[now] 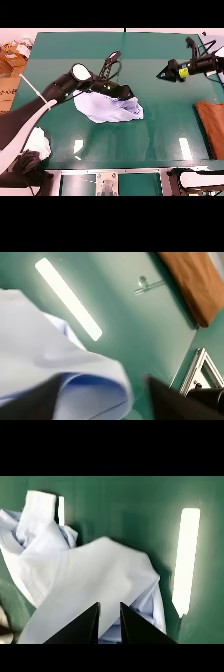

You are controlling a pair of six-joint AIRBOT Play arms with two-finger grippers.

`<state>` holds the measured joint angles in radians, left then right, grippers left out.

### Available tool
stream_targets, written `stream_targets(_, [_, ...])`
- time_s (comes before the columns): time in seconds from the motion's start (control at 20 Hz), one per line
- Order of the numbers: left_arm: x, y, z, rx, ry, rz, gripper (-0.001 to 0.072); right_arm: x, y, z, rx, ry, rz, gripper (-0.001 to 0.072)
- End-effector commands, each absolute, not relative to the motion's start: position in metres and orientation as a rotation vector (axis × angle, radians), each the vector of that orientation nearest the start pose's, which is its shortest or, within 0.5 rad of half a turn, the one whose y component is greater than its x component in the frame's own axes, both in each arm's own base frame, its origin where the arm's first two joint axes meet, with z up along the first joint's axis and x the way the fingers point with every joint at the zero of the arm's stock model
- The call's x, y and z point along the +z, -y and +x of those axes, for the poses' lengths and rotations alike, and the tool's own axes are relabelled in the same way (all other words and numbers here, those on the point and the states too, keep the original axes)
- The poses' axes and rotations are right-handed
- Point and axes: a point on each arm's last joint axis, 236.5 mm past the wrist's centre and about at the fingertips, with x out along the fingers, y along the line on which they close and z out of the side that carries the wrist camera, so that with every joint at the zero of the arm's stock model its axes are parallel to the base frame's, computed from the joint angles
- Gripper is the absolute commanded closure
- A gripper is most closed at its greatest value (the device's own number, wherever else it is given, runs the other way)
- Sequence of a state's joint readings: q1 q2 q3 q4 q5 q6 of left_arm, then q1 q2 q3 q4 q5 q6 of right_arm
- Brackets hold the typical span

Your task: Fold the shirts.

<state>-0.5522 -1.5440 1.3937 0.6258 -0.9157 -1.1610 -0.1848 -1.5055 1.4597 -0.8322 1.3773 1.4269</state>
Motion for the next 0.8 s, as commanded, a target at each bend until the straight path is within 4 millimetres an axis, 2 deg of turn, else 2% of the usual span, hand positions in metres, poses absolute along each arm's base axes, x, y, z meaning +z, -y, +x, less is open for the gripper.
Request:
stream_targets(0.0, [0.070, 0.353, 0.385, -0.960, -1.070, -0.330, 0.0043, 0.024, -0.074, 0.403, 0.369, -1.390, 0.704, 0.0501])
stream_targets(0.05, [0.072, 0.327, 0.401, -0.915, -1.082, -0.362, 0.0043, 0.008, -0.080, 0.391, 0.371, -1.433, 0.711, 0.0373])
stream_targets(0.1, [0.073, 0.298, 0.413, -0.866, -1.116, -0.412, 0.0043, -0.007, -0.086, 0.382, 0.390, -1.459, 0.694, 0.0205])
stream_targets(0.15, [0.071, 0.272, 0.416, -0.838, -1.154, -0.446, 0.0044, -0.021, -0.092, 0.376, 0.416, -1.461, 0.657, 0.0164])
stream_targets(0.25, [0.059, 0.220, 0.405, -0.788, -1.289, -0.460, 0.0045, -0.040, -0.099, 0.369, 0.438, -1.473, 0.625, 0.0163])
stream_targets(0.3, [0.049, 0.196, 0.396, -0.747, -1.358, -0.439, 0.0045, -0.044, -0.107, 0.367, 0.453, -1.488, 0.655, 0.0163])
stream_targets(0.45, [0.021, 0.139, 0.400, -0.559, -1.427, -0.347, 0.0044, -0.025, -0.153, 0.357, 0.612, -1.499, 0.773, 0.0164])
stream_targets(0.55, [0.015, 0.126, 0.415, -0.498, -1.381, -0.319, 0.0044, -0.018, -0.175, 0.355, 0.670, -1.489, 0.772, 0.0164])
stream_targets(0.65, [0.015, 0.124, 0.426, -0.474, -1.338, -0.326, 0.0044, -0.022, -0.191, 0.346, 0.690, -1.529, 0.753, 0.0164])
stream_targets(0.75, [0.007, 0.123, 0.423, -0.459, -1.355, -0.339, 0.0044, -0.029, -0.202, 0.339, 0.701, -1.566, 0.745, 0.0164])
